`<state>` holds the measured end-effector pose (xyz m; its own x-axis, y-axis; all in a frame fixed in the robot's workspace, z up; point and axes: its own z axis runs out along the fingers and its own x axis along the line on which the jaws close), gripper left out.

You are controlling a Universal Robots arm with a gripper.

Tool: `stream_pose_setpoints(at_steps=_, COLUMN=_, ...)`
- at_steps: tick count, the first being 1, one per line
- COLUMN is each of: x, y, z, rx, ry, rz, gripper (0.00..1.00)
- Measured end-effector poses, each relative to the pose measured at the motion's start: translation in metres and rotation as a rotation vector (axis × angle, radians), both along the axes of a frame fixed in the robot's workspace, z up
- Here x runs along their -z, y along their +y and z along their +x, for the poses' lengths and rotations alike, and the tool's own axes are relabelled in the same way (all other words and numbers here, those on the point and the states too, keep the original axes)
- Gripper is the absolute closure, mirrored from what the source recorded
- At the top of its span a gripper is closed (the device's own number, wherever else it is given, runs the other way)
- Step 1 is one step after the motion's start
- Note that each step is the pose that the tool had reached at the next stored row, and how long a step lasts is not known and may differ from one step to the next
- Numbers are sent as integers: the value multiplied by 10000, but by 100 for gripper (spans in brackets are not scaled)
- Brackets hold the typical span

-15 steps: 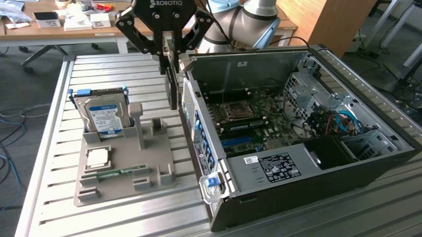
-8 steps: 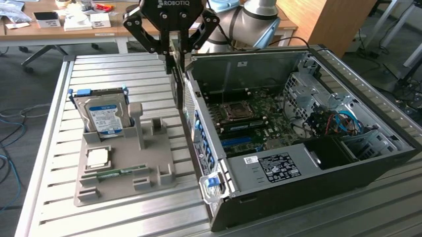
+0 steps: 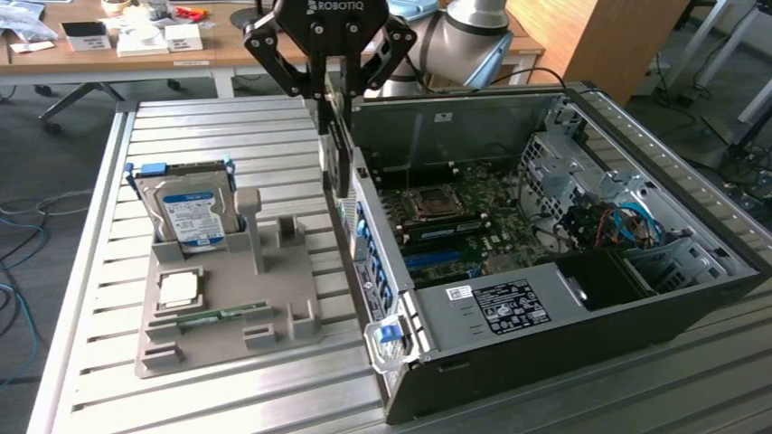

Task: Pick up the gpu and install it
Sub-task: 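Pick up the gpu and move the gpu toward the slot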

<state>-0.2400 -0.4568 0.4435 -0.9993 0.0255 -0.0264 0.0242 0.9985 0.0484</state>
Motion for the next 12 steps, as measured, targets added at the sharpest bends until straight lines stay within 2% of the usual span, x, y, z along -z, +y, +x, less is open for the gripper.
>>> stream_pose_setpoints(at_steps=12, x=0, y=0, z=98, rx=1, ry=-1, rz=1, gripper=73)
